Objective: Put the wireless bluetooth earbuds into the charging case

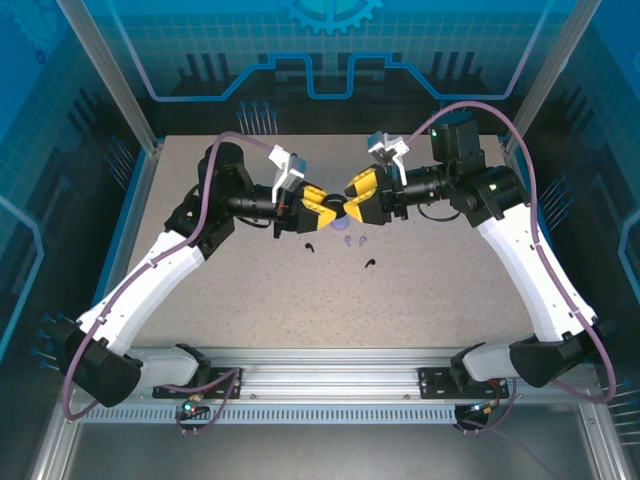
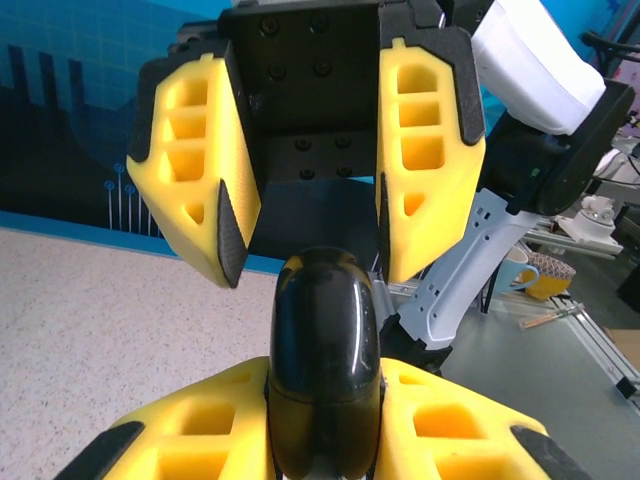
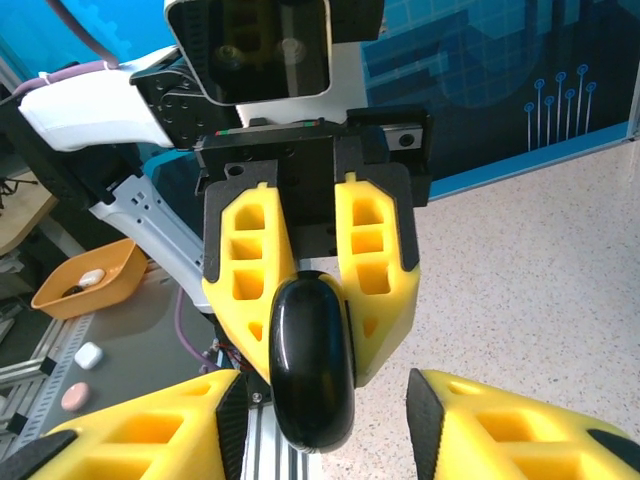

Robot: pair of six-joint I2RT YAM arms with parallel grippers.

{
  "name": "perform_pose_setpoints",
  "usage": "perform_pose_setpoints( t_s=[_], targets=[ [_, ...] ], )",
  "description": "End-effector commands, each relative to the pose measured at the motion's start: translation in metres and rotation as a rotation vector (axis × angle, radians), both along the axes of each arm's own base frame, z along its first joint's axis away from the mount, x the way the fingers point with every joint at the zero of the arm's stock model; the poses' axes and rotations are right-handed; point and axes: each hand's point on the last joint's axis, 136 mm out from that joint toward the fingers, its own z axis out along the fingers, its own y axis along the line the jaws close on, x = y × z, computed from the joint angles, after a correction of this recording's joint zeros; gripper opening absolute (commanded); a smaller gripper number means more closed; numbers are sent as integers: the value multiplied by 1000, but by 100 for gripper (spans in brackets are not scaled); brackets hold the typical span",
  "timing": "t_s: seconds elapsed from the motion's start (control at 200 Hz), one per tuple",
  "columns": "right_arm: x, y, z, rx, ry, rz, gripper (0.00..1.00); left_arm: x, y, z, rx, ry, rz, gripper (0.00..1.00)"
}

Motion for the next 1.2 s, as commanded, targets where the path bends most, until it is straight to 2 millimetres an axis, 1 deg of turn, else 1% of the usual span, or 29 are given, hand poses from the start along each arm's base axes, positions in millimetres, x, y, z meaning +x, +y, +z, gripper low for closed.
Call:
perform_pose_setpoints(
  t_s=[0.0,0.105,0.53,0.685,0.825,0.971,1.196],
  targets=[
    [-12,-4,6,8,-9,42,49,-11,-3,11,-12,-44,-72,13],
    [-15,-3,6,4,-12,53,50,-12,-4,11,-11,-39,-79,13],
    [-1,4,2,-24,-14,10,52,-16,-7,11,1,-10,-96,13],
    [0,5,1,-31,-13,7,53,-18,-7,12,2,-21,-95,14],
    [10,3,-3,-57,-19,-49,54,-22,-8,12,9,-30,-106,14],
    [19,2,-2,-60,-21,-93,54,-28,-8,10,19,-49,-121,14],
    [30,-3,0,-55,-19,-149,54,-29,-8,9,24,-62,-120,14]
  ],
)
